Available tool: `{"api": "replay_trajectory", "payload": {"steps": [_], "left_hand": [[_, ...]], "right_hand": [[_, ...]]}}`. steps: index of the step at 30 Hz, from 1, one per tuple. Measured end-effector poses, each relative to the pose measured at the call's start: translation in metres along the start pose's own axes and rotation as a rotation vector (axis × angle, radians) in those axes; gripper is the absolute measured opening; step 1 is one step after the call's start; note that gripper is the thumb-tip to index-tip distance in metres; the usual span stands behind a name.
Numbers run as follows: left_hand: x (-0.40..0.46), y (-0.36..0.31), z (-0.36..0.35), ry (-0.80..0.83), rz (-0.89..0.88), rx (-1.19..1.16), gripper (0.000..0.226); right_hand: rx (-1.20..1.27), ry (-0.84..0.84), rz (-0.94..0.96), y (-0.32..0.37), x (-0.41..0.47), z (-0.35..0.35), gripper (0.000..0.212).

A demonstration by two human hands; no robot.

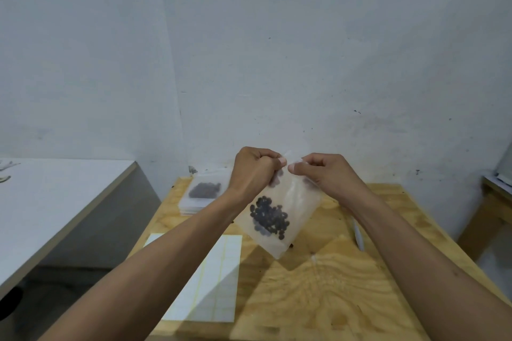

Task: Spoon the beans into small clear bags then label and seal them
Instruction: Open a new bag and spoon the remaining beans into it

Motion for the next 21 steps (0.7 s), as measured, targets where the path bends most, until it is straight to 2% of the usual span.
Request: {"api": "replay_trajectory", "payload": {"steps": [5,14,21], "left_hand": [[0.003,0.003,0.001,-0.025,-0.007,-0.008,0.016],[0.008,-0.002,0.002,-0.073,-0.027,0.011,0.014],[0.017,0.001,0.007,-0.146,-0.011,0.015,0.014]], "right_hand": [[-0.095,-0.015,-0.001,0.004,0.008,-0.007,0.015],[-0.083,-0.038,-0.018,0.008,0.009,-0.004,0.029],[-0.103,-0.045,-0.061,0.005,0.006,0.006,0.021]]}}
Point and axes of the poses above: each hand's wrist, its own x-axis towards the middle knuckle, its own z-axis out of the back of the hand, y = z × x, the point moved 3 cm from there along x, towards the middle knuckle, and after that the axes turned 4 degrees about z, right-handed, at the moved point
